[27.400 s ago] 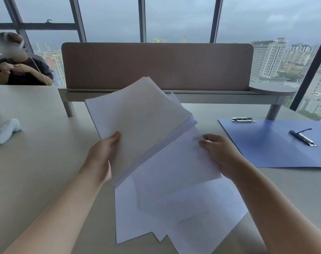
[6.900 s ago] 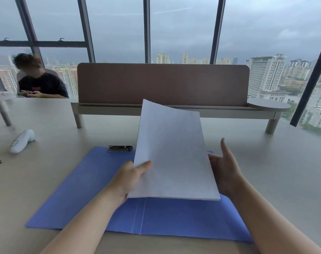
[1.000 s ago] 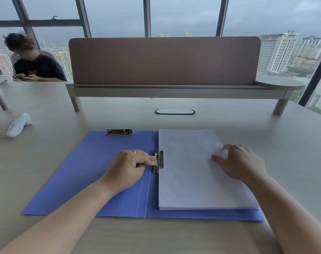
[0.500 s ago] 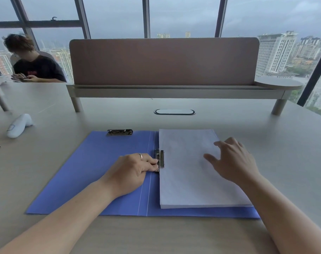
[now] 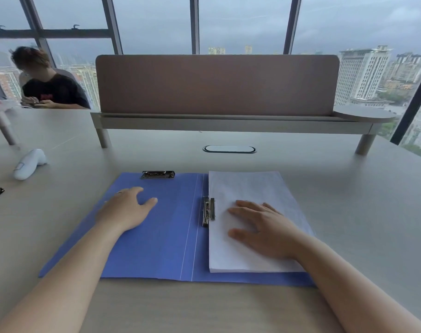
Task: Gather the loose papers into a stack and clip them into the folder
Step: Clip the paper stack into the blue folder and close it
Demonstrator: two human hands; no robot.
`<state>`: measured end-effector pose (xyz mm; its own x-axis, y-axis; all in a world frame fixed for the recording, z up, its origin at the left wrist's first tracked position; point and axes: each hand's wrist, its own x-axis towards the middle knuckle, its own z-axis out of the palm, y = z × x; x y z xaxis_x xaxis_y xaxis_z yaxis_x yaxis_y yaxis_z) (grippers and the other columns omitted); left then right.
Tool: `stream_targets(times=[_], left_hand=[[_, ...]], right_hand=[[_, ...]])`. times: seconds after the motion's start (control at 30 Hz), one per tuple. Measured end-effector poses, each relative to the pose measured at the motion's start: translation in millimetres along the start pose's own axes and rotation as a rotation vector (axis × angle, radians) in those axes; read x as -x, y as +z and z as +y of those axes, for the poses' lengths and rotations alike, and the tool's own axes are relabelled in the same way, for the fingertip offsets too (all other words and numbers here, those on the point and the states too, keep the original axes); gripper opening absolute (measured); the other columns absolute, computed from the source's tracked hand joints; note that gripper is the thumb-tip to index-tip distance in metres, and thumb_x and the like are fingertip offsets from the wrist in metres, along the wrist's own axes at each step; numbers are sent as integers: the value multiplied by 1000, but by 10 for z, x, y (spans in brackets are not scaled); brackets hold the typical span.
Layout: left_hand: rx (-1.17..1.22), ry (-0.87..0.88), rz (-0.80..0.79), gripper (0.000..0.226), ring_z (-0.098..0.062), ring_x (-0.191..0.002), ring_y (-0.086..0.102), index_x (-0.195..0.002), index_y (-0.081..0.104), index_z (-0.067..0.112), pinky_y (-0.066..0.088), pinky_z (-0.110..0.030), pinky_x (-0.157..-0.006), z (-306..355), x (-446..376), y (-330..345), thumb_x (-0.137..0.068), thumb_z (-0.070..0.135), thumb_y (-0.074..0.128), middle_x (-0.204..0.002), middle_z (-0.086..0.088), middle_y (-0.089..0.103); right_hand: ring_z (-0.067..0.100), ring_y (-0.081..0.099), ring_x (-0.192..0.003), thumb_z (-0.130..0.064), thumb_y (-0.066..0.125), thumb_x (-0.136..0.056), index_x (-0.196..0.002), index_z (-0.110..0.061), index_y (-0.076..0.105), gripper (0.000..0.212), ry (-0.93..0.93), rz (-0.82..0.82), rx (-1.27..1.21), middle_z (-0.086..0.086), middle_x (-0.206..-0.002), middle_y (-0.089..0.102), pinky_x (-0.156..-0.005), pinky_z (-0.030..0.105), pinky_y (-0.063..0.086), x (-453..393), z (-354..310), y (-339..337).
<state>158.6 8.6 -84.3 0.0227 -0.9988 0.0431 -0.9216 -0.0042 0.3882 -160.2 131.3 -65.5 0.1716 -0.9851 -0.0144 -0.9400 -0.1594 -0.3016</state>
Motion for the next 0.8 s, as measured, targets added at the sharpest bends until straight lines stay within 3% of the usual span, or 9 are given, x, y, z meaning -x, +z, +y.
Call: stream_targets(times=[0.13,0.2,0.3,0.4,0.47,0.57,0.7,0.73,0.8], left_hand=[[54,-223,7,85,-29,-142,36,-149,36,25,35,-45,-112,-361,-107,-144,-79,72,49,-155,0,40],[124,-224,31,82,-28,-140,38,-148,38,24,36,-43,-111,-349,-56,-202,-80,68,54,-154,1,42],[270,-177,18,73,-23,-139,40,-147,41,22,38,-38,-109,-227,43,-277,-85,56,60,-154,3,41],[426,-179,41,68,-19,-131,47,-143,47,22,40,-33,-102,-204,75,-384,-84,50,67,-150,4,44],[508,-167,32,63,-14,-116,50,-139,53,24,39,-29,-96,-233,80,-503,-82,47,70,-147,3,47],[574,-92,-68,55,-12,-116,45,-127,62,33,33,-30,-97,-272,120,-841,-77,50,75,-144,3,49],[668,138,-306,90,-6,-139,35,-124,61,46,29,-29,-107,-168,358,-1452,-41,72,83,-146,13,47],[775,221,-355,90,-8,-137,42,-128,59,43,37,-27,-103,-113,408,-1564,-45,67,84,-146,11,49],[998,366,-423,66,-12,-126,58,-133,57,36,52,-27,-91,96,545,-1680,-72,52,75,-139,10,60]], right_hand=[[1,20,-148,-66,45,-92,-149,-48,33,61,7,-10,1,-25,-161,20,-122,26,3,-18,19,22],[1,20,-148,-73,43,-88,-148,-49,33,65,17,-20,-3,-26,-160,20,-122,26,4,-31,35,34],[0,22,-148,-88,23,-70,-146,-51,34,85,11,-10,13,-28,-160,21,-123,27,5,-48,60,66],[-1,20,-148,-82,29,-79,-146,-53,30,73,11,-2,36,-28,-160,19,-123,27,4,-63,33,99],[0,20,-149,-86,23,-74,-147,-54,29,79,18,-7,43,-29,-160,18,-123,26,4,-69,13,111],[3,24,-148,-90,18,-70,-145,-54,32,84,32,16,42,-27,-160,22,-122,27,9,-93,-5,132],[11,33,-144,-79,28,-81,-142,-50,40,69,58,88,75,-19,-156,33,-119,31,20,-125,-125,147],[13,34,-143,-74,33,-86,-141,-49,42,61,57,109,82,-17,-155,35,-118,32,21,-141,-166,156],[16,36,-141,-67,39,-92,-138,-46,45,52,50,129,78,-15,-152,39,-116,33,24,-164,-248,173]])
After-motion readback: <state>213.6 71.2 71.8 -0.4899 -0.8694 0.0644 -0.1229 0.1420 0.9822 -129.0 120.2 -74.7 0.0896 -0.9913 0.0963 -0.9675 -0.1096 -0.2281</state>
